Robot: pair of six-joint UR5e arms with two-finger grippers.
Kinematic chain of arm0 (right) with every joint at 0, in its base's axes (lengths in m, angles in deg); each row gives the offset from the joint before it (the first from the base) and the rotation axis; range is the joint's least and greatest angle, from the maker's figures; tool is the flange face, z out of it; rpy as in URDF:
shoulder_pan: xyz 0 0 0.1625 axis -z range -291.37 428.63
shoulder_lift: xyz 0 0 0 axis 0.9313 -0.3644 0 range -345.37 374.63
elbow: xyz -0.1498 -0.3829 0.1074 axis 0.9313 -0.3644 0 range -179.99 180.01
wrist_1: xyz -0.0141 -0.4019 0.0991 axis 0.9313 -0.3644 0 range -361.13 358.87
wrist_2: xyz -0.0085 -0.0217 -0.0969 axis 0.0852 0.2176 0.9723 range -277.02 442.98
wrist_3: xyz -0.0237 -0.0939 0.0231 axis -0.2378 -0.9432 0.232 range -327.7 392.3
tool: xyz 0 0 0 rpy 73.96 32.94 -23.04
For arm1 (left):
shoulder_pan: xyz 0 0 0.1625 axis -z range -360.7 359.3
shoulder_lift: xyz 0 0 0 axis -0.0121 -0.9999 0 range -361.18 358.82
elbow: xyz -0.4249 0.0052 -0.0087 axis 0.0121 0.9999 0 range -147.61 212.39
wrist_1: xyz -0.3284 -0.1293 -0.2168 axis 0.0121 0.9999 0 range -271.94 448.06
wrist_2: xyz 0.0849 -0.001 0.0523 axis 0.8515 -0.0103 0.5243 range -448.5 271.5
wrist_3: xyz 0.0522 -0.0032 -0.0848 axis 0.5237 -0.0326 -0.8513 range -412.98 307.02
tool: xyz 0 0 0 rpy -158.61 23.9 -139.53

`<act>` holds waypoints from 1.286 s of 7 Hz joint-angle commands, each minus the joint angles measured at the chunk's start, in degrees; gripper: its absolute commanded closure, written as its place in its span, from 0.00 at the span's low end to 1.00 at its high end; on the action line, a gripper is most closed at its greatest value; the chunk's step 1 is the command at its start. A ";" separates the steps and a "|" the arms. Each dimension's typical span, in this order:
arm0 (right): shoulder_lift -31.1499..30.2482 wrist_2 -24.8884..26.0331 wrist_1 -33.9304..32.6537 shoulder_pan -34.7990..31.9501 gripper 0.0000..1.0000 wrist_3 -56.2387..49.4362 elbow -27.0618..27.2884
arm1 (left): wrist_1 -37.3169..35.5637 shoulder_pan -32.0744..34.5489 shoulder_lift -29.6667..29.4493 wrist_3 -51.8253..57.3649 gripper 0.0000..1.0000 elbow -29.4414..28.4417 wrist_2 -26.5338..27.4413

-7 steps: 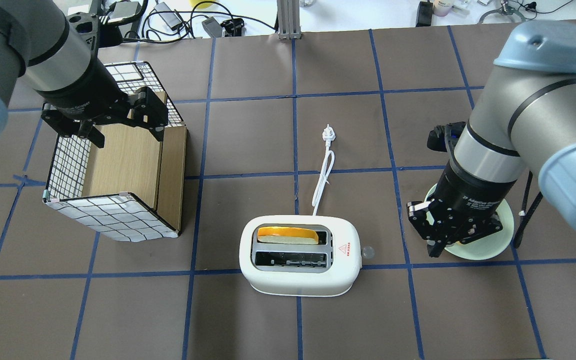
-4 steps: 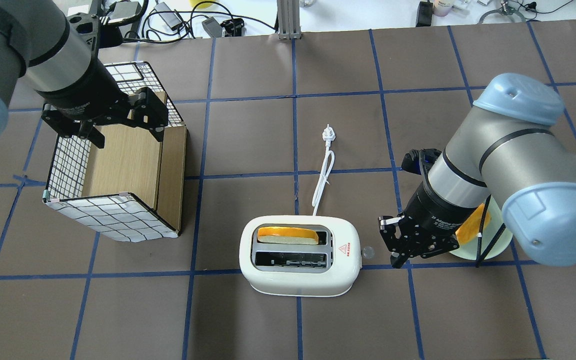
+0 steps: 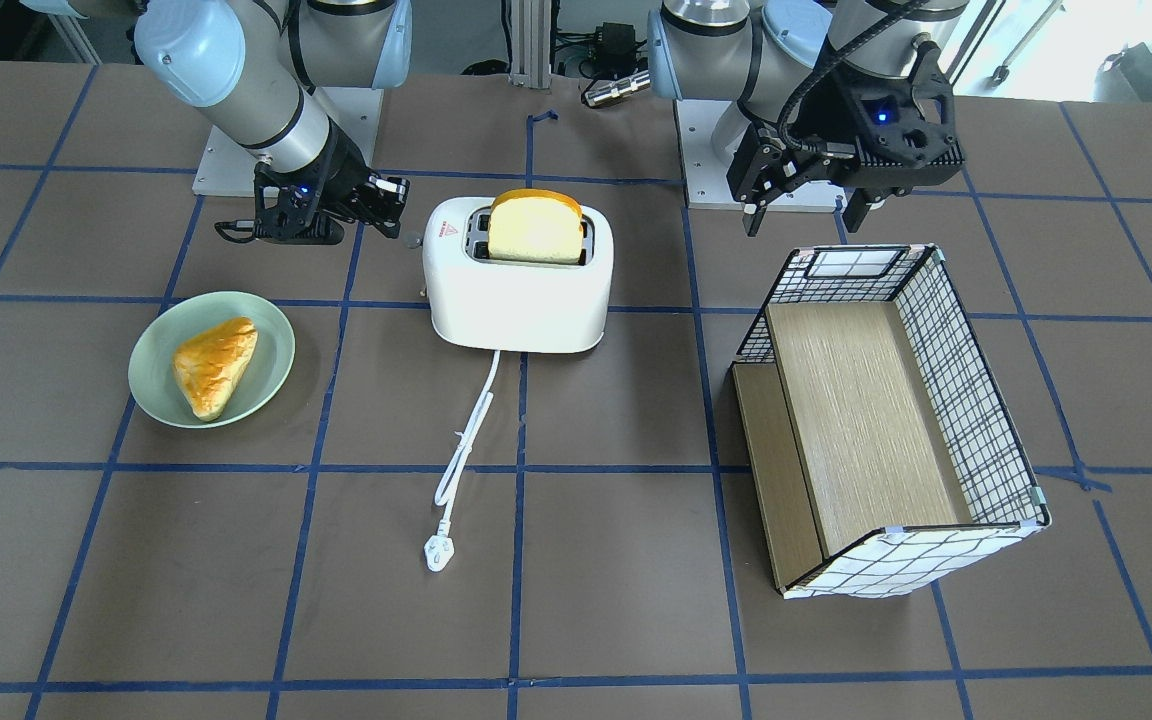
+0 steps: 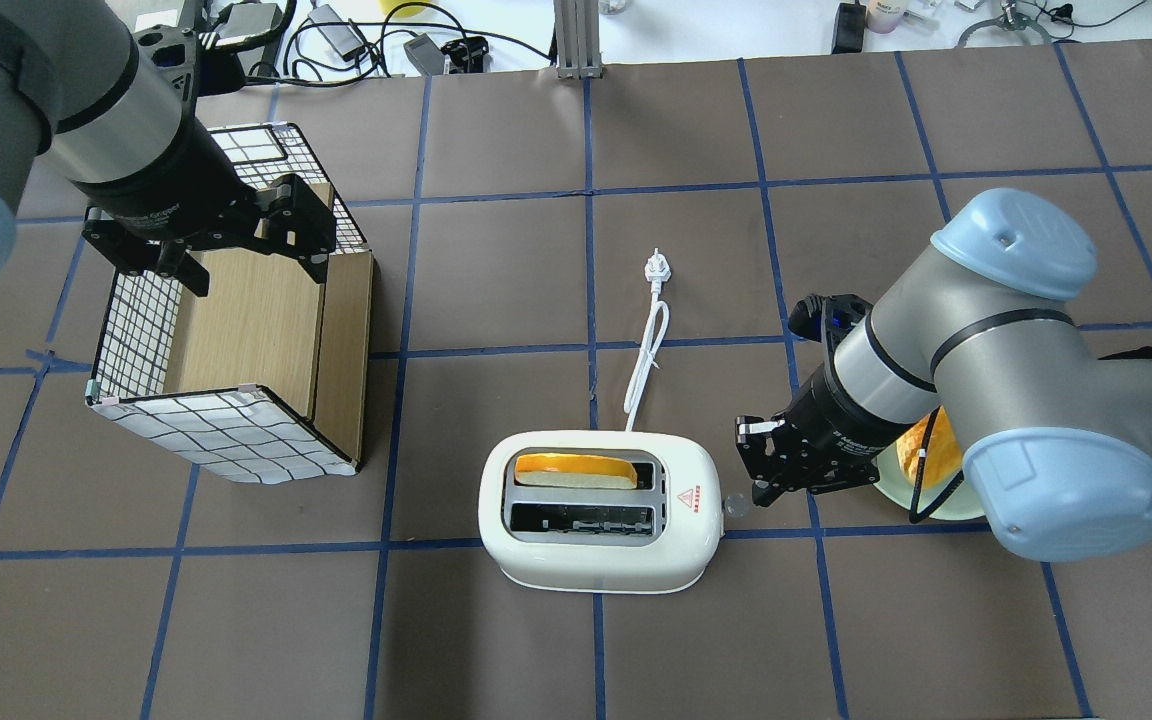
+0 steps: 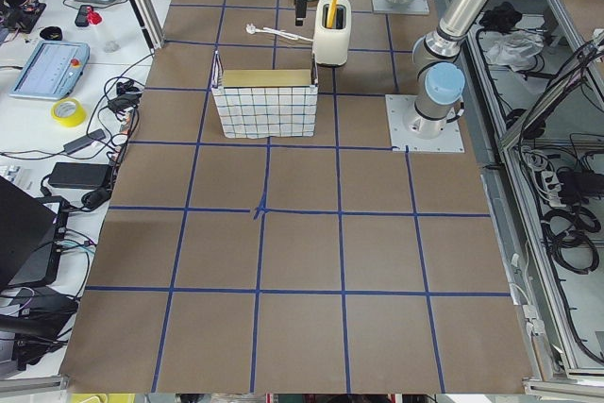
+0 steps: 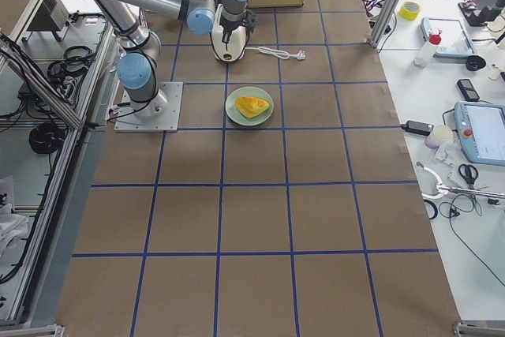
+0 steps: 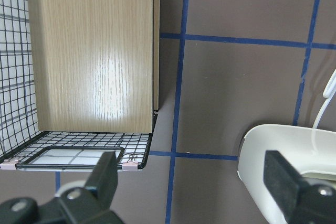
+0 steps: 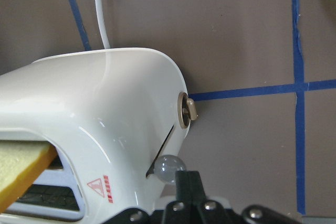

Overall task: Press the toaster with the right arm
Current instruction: 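Press the toaster's side lever down with the right gripper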

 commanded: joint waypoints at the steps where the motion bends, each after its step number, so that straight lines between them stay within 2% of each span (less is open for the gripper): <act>1: 0.54 -4.20 -1.37 -0.06 1.00 0.57 0.46 | 0.00 0.00 0.01 0.00 0.00 -0.03 0.00; 9: 3.18 -3.43 -0.49 -0.06 1.00 -1.26 0.46 | 0.00 0.00 0.01 0.00 0.00 -0.03 0.00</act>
